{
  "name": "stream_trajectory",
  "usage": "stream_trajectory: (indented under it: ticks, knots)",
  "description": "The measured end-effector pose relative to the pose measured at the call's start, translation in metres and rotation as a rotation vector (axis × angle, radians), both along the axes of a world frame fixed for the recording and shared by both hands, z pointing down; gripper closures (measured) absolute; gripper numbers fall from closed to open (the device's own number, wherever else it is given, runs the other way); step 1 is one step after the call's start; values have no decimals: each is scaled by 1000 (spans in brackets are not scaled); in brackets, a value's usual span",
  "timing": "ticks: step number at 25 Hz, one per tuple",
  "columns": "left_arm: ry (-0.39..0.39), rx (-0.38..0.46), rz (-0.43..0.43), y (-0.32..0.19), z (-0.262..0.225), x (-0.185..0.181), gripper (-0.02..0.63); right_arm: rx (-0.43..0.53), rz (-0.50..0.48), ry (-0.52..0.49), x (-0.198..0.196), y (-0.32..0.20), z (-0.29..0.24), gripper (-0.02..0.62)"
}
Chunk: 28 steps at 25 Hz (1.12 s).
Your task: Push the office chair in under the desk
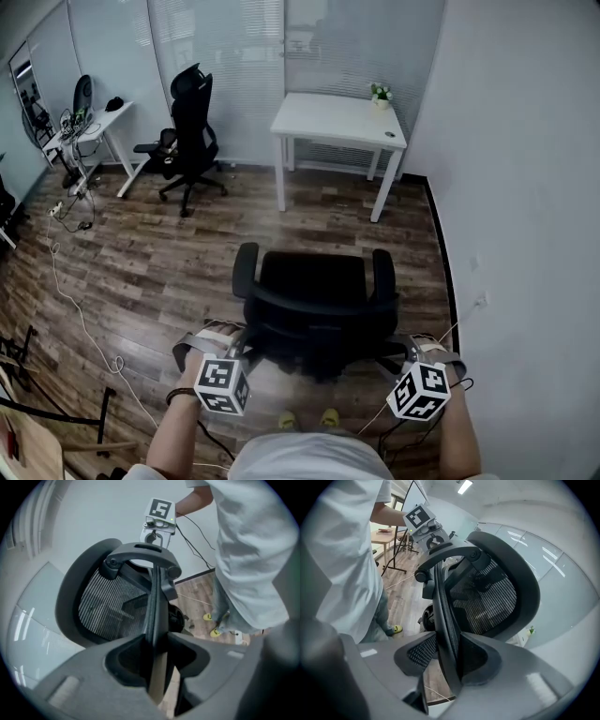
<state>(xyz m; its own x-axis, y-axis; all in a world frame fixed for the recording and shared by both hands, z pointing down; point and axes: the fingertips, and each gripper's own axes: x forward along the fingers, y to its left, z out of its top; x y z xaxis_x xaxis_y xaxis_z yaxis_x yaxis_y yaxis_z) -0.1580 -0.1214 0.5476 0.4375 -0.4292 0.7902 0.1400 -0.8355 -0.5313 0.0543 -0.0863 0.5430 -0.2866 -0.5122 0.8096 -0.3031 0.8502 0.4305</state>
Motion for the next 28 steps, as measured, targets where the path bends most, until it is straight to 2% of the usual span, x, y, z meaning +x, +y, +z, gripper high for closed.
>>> stream_trajectory:
  ticks: [7,16,28]
  knots:
    - [29,40,47,-36,-2,3,463,7,49,0,1,-34,2,433]
    - [29,46,68,-105,-1,10,460,5,79,-21,7,-95,3,430]
    - [35,52,85,-218,-3,37,454,14,64,-33,32,-207,1,426]
